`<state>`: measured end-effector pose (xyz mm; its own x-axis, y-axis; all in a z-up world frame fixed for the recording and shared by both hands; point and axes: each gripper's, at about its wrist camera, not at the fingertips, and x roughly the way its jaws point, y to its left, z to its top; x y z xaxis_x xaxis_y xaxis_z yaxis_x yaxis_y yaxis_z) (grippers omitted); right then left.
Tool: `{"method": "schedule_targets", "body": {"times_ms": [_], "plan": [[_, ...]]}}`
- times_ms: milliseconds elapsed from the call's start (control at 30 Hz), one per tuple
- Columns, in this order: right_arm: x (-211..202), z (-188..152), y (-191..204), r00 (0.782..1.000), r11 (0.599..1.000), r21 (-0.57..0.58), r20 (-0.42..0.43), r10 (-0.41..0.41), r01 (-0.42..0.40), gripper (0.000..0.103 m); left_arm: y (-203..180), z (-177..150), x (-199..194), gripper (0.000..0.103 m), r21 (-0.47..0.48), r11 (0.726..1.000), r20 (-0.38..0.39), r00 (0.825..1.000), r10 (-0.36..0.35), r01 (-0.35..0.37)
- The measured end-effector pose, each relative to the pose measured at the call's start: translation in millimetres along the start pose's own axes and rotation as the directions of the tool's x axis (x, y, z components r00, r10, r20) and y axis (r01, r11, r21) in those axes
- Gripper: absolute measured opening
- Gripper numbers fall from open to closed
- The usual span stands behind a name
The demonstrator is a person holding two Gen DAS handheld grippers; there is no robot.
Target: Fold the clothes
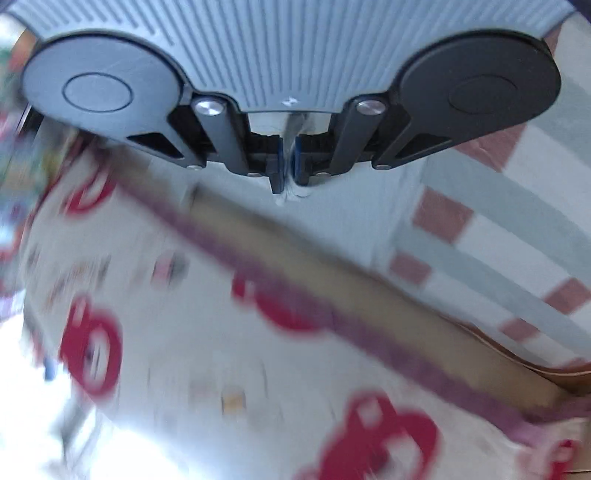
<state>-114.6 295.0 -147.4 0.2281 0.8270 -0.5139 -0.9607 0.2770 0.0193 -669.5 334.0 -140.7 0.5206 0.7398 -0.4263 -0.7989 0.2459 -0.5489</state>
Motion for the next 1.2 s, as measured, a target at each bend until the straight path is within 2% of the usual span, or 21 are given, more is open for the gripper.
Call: {"method": "schedule_targets", "body": {"times_ms": [67,133,267,300,367,533,700,833,900,933,967,1000,1033,1067,1100,1133,1167,1200], "plan": [[-16.9,-1.9,-3.0,1.000,1.000,0.015,0.016,0.020,-0.020,0.007,-4.2,-6.9,-9.9,0.005,0.034,0.999,0.014,1.000,0.007,-0.008],[-27.6,-3.6,3.2,1.000,0.998,-0.055,0.019,0.014,-0.013,0.007,-6.8,-10.4,-12.5,0.004,0.063,0.998,0.016,1.000,0.020,-0.021],[-22.2,1.9,6.4,1.000,0.993,-0.117,0.001,0.021,-0.021,0.006,-2.8,6.3,26.3,0.004,0.106,0.992,-0.038,0.996,0.075,-0.070],[-16.3,7.1,6.5,1.000,0.993,-0.113,0.004,0.021,-0.020,0.006,-5.4,13.5,40.3,0.004,0.144,0.986,-0.055,0.994,0.094,-0.086],[-2.2,18.7,7.6,1.000,0.996,-0.091,0.009,0.027,-0.026,0.006,-19.8,25.0,78.2,0.005,0.290,0.948,-0.098,0.981,0.169,-0.134],[57.0,46.7,18.9,0.994,0.998,0.021,-0.089,0.057,-0.056,0.006,-18.8,37.7,147.4,0.005,0.334,0.922,-0.117,0.963,0.244,-0.193],[70.7,77.3,19.0,0.996,0.999,0.013,-0.073,0.052,-0.051,0.006,-17.8,50.3,216.5,0.004,0.379,0.891,-0.131,0.939,0.318,-0.249],[99.2,87.5,1.1,0.997,1.000,0.023,-0.083,0.005,-0.004,0.006,-3.7,52.3,249.3,0.005,0.325,0.905,-0.174,0.924,0.342,-0.274],[119.5,84.3,-1.3,0.995,1.000,0.002,-0.100,-0.005,0.006,0.007,8.2,54.8,265.1,0.006,0.244,0.923,-0.173,0.923,0.343,-0.297],[125.3,80.3,0.6,0.995,0.999,-0.034,-0.100,-0.016,0.013,0.008,14.8,56.3,273.0,0.011,0.195,0.931,-0.171,0.924,0.343,-0.310],[131.1,75.4,3.8,0.996,0.997,-0.077,-0.088,-0.026,0.019,0.013,19.6,58.2,278.0,0.012,0.158,0.928,-0.169,0.917,0.362,-0.337],[133.8,70.4,5.6,0.995,0.993,-0.107,-0.085,-0.050,0.041,0.019,22.9,60.5,280.7,0.019,0.132,0.916,-0.167,0.903,0.396,-0.378],[136.6,65.5,7.4,0.994,0.989,-0.136,-0.081,-0.074,0.063,0.035,23.2,62.3,276.7,0.030,0.097,0.911,-0.151,0.899,0.411,-0.401],[138.3,60.5,8.8,0.992,0.984,-0.160,-0.077,-0.095,0.082,0.041,20.8,63.6,267.0,0.036,0.055,0.912,-0.123,0.904,0.410,-0.406],[128.2,56.5,5.1,0.994,0.989,-0.126,-0.073,-0.085,0.075,0.042,19.9,60.0,257.7,0.051,0.025,0.913,-0.119,0.906,0.407,-0.407],[118.2,52.4,1.3,0.995,0.993,-0.091,-0.069,-0.074,0.068,0.048,20.1,52.1,249.0,0.070,0.006,0.915,-0.136,0.906,0.401,-0.404],[107.6,48.4,-2.4,0.996,0.997,-0.056,-0.063,-0.064,0.061,0.055,20.4,44.2,240.2,0.076,-0.013,0.916,-0.152,0.906,0.395,-0.402],[91.8,43.9,-5.8,0.997,0.999,-0.007,-0.054,-0.052,0.052,0.057,20.7,36.3,231.5,0.077,-0.031,0.916,-0.169,0.906,0.389,-0.399]]}}
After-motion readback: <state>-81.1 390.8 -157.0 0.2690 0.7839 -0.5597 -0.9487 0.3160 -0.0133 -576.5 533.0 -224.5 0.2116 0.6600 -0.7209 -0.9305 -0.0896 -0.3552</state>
